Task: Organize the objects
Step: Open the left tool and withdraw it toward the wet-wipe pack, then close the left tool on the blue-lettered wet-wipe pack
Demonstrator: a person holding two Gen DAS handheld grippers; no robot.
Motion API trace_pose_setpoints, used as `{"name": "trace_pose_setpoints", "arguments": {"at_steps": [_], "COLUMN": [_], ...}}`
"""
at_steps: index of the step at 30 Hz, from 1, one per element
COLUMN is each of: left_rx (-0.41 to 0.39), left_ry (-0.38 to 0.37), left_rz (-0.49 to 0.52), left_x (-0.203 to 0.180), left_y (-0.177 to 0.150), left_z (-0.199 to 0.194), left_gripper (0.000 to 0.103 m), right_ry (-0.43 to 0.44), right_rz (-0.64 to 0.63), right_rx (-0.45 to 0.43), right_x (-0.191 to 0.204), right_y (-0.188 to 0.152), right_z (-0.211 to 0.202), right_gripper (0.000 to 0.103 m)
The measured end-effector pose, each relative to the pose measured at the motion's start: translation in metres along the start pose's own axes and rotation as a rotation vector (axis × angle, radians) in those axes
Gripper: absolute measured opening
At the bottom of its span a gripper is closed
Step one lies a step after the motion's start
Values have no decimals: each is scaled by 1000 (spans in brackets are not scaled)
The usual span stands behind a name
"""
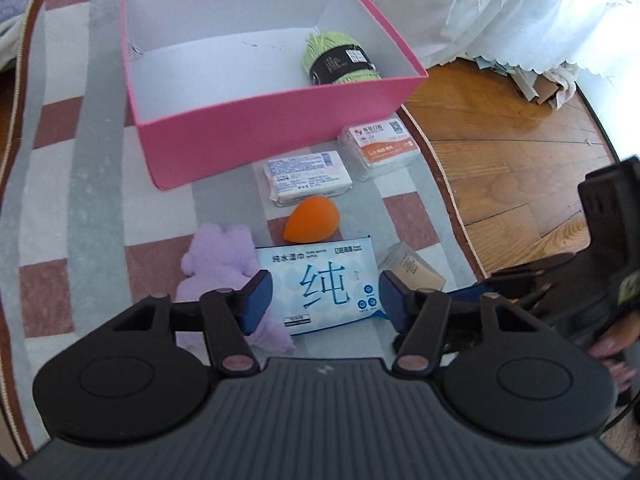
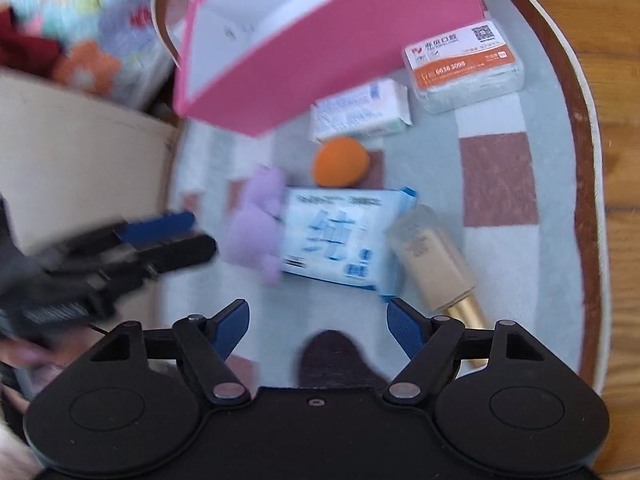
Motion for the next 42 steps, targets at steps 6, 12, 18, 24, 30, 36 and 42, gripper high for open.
{"name": "trace_pose_setpoints", "arguments": {"at_steps": [6, 12, 18, 24, 30, 36, 42], "left_rx": [71, 95, 68, 55, 62, 93, 189], "left_ry": [-25, 56, 140, 205, 151, 68, 38], "left_rz": [-2, -9, 26, 59, -73, -237, -333], "left_x": [-10, 0, 7, 10, 25, 30, 30], "left_y": [-11, -19, -25, -29, -25, -27, -42], "left_z": [34, 57, 59, 66, 69, 72, 65], "left_gripper": [43, 39, 27, 27, 26, 29, 24], "right_ry": [-38, -146, -207, -221, -245, -166, -90], "right_rz": [-41, -181, -176, -141, -138, -97, -38], "right_rx": [-24, -101, -105, -134, -162, -125, -118], "right_x": [-3, 3, -6, -12, -15, -18, -19], "right_y": [-11, -7, -5, -2, 1, 2, 3], "right_z": [31, 36, 41, 37, 33, 40, 39], "right_gripper": [69, 59, 36, 23, 23, 27, 38]}}
Point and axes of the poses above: each gripper's, at about its wrist camera, not at the fingertips, and z roughly the way its jaws point, x to its left, y to its top, the point moved 5 cm from there along z, roughly the way its jaws point, and after that the axes turned 9 degrees about y, right-handed, at the moved point
